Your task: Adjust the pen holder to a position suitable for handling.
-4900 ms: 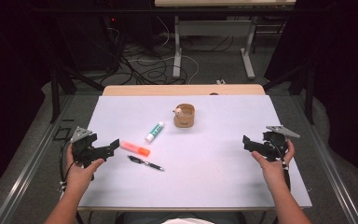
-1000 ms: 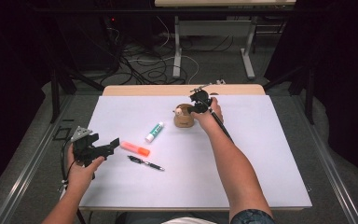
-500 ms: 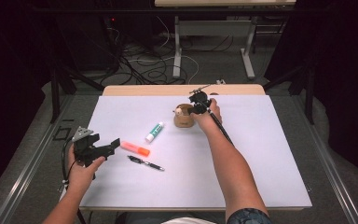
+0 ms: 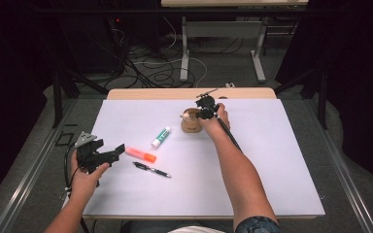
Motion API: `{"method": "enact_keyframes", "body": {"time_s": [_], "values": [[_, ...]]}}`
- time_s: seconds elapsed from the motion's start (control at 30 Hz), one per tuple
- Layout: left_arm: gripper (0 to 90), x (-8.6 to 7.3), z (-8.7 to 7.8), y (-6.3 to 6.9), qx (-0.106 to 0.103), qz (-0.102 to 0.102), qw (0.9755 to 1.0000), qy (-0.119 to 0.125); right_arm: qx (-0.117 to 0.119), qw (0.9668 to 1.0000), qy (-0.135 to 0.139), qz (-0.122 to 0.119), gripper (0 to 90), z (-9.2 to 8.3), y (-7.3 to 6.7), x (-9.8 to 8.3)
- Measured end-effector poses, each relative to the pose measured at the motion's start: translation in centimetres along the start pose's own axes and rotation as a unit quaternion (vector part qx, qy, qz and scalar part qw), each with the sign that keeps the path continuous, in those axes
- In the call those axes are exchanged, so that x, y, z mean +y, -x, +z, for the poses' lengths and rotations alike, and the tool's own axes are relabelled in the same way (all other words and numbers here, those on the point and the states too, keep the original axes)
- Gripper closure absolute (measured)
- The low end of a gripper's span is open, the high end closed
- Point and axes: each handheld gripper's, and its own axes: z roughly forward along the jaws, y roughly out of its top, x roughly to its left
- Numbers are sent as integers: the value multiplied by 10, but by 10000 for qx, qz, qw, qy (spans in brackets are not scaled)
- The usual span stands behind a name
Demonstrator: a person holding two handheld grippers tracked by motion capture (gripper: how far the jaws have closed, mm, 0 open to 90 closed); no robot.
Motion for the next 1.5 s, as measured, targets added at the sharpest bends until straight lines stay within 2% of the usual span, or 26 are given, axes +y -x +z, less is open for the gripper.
{"method": "enact_keyframes", "body": {"time_s": [0.03, 0.1, 0.43, 0.73, 0.77, 0.8, 0.93, 1.0, 1.07, 1.1, 1.3, 1.33, 1.5], "values": [[60, 0, 0, 0, 8, 6, 10000, -14, -33, 9999, -32, 140, 792, -1, -3, 0], [60, 0, 1, 0, 1, 9, 10000, -5, -88, 9997, -77, 225, 798, -3, -4, 0], [60, -1, 2, 1, 10, 38, 10000, -51, -273, 9994, -195, 53, 814, -11, -12, 0], [60, -1, 2, 0, 13, 41, 10000, -55, -303, 9990, -325, 99, 815, -17, -15, 0], [60, -1, 2, 1, 10, 40, 10000, -44, -359, 9978, -545, 91, 814, -21, -15, 1], [60, -1, 2, 1, 6, 50, 10000, -58, -301, 9986, -385, 206, 814, -22, -16, 0], [60, -1, 3, 1, 19, 73, 9999, -84, -308, 9981, -409, 338, 814, -29, -17, 0], [60, -1, 3, 1, 28, 76, 9999, -78, -283, 9978, -495, 345, 814, -35, -16, 0], [60, -1, 3, 2, 31, 77, 9999, -73, -255, 9972, -555, 439, 814, -40, -17, -2], [60, -1, 3, 2, 34, 78, 9999, -73, -236, 9960, -670, 540, 814, -45, -17, -3], [60, -1, 3, 2, 60, 140, 9998, -99, -135, 9938, -900, 630, 814, -56, -20, -8], [60, -1, 3, 2, 63, 148, 9998, -102, -82, 9936, -979, 561, 814, -59, -23, -11], [60, -1, 3, 3, 67, 150, 9998, -112, -8, 9911, -1228, 514, 814, -65, -29, -18]]}}
